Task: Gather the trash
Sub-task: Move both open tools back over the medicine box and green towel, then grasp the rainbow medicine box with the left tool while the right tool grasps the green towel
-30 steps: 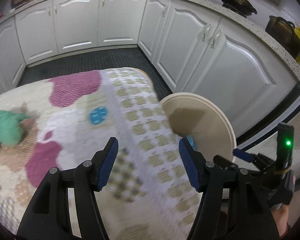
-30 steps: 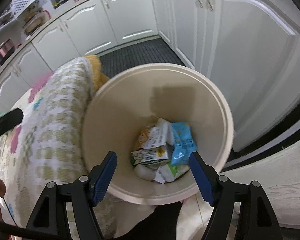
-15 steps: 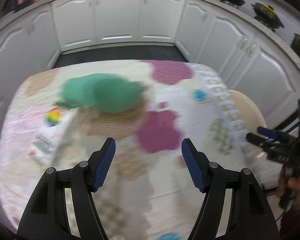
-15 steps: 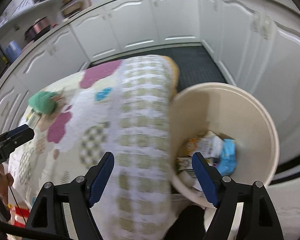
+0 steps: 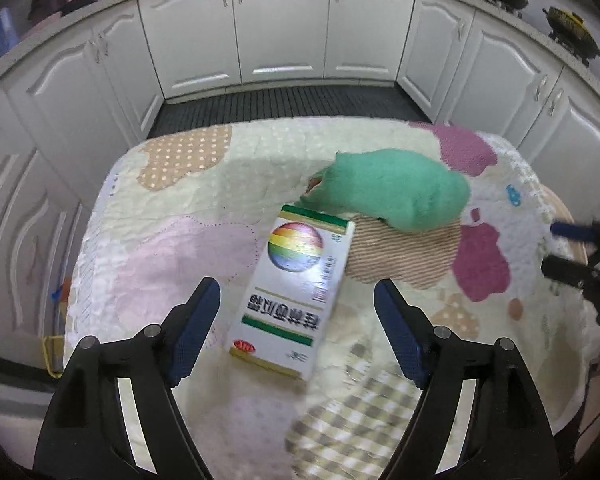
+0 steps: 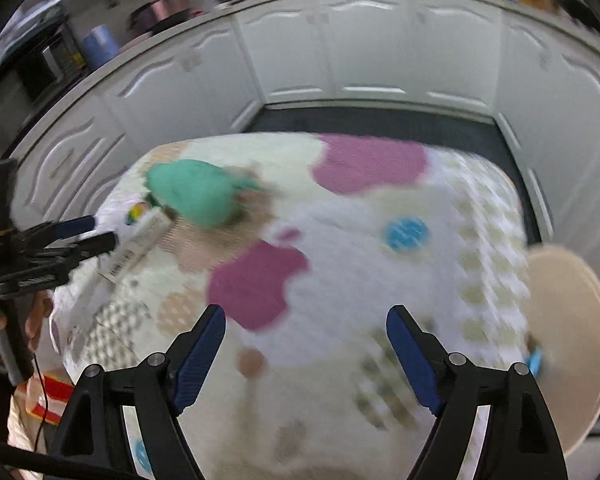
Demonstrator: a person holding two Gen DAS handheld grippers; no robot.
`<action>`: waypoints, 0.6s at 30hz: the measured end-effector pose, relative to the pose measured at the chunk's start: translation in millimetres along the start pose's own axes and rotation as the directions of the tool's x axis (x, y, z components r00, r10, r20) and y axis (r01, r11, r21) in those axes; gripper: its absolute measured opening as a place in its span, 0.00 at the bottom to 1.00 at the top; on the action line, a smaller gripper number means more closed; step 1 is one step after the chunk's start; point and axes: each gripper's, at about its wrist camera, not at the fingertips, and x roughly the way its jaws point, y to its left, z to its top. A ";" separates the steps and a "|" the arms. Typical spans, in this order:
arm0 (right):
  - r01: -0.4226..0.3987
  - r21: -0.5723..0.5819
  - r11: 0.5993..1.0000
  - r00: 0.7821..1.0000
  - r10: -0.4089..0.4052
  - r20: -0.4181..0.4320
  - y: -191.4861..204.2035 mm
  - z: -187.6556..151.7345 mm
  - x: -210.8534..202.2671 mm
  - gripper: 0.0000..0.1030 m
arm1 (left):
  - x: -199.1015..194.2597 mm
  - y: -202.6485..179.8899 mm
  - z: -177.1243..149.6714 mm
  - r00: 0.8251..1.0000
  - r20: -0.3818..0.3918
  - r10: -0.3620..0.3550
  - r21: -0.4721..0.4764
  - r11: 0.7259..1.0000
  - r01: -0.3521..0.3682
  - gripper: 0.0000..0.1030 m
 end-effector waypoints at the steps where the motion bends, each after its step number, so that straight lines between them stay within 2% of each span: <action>1: -0.002 -0.025 1.000 1.000 0.002 0.002 5.7 6.2 3.6 0.80 | 4.2 1.3 0.7 1.000 -0.012 -0.007 0.007 1.000 0.007 0.77; 5: -0.016 -0.124 0.992 1.000 0.016 -0.005 29.0 37.8 25.5 0.81 | 22.3 -1.2 5.4 0.998 -0.056 -0.020 0.026 0.999 0.022 0.77; 9: -0.046 -0.190 0.981 0.999 0.043 -0.018 47.1 62.1 47.1 0.81 | 36.5 7.4 5.4 0.996 -0.092 0.014 0.004 1.000 -0.014 0.76; 12: -0.063 -0.247 0.967 0.998 0.056 -0.037 61.5 74.3 65.8 0.81 | 38.8 18.8 1.0 0.994 -0.112 -0.022 -0.050 0.999 0.016 0.62; 15: -0.075 -0.297 0.952 0.996 0.057 -0.069 72.9 82.7 86.9 0.81 | 34.1 25.3 -4.3 0.995 -0.101 -0.016 -0.079 0.997 0.008 0.57; 18: -0.092 -0.276 0.957 0.991 0.060 -0.122 75.3 84.5 112.4 0.81 | 28.5 29.1 -9.5 0.996 -0.086 -0.014 -0.108 0.994 0.005 0.54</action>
